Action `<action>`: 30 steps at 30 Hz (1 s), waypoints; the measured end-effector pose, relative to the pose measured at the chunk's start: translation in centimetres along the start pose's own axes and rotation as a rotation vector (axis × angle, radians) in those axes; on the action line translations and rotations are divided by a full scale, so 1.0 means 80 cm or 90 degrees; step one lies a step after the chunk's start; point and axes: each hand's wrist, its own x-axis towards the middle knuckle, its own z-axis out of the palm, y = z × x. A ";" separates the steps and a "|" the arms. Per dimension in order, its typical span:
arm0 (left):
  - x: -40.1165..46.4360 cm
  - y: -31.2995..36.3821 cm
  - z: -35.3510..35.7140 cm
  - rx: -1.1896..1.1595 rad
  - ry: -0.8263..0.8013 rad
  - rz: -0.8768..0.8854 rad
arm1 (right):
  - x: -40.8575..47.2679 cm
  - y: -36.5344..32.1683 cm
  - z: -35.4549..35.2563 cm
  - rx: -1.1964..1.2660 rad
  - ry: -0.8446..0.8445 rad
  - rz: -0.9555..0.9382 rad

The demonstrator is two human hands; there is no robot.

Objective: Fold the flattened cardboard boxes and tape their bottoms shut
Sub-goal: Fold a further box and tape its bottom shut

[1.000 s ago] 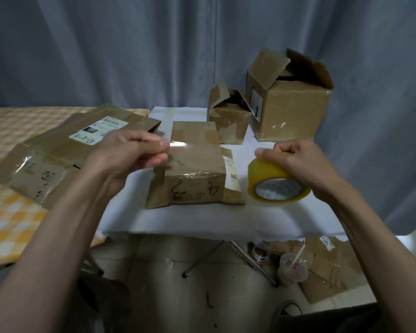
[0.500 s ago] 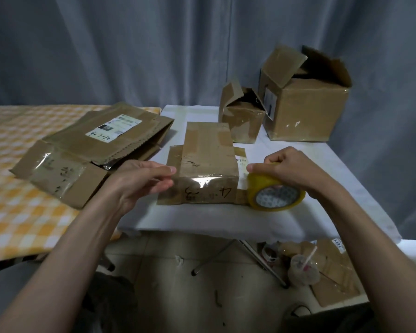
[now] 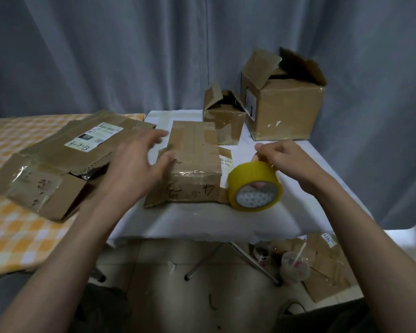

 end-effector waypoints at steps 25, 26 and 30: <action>-0.019 0.076 0.119 0.087 0.039 -0.006 | 0.041 0.011 -0.015 0.100 -0.147 -0.146; -0.020 0.076 0.119 0.086 0.037 -0.007 | 0.037 0.004 -0.016 0.101 -0.153 -0.170; -0.022 0.074 0.123 0.086 0.059 0.003 | 0.025 -0.018 -0.009 0.102 -0.169 -0.218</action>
